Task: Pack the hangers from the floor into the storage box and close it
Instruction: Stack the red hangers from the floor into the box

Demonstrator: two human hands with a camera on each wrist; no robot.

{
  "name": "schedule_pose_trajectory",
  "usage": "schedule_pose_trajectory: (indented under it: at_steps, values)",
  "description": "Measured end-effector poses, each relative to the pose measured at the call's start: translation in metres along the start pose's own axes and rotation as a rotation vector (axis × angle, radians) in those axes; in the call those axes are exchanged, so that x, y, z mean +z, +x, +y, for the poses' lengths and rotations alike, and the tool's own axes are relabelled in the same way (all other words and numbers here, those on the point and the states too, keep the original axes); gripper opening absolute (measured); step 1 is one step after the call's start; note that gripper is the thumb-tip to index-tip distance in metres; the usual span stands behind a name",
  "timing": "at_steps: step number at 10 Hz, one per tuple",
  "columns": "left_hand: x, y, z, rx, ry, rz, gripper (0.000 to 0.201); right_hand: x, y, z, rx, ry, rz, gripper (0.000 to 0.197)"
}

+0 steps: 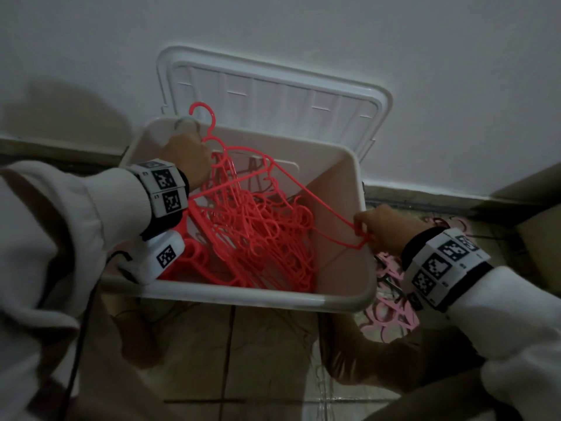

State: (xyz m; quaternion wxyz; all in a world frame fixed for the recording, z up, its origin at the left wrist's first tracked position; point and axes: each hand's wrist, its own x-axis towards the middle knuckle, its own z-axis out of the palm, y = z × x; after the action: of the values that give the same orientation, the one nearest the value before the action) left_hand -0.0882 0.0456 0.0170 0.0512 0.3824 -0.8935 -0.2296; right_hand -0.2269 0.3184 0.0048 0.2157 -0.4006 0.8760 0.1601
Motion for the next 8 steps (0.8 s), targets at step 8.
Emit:
schedule_pose_trajectory:
  at_steps: [8]
  values:
    - [0.016, 0.001, 0.002, -0.008, 0.037, -0.096, 0.019, -0.013, -0.012, -0.001, 0.0, 0.321, 0.133, 0.029]
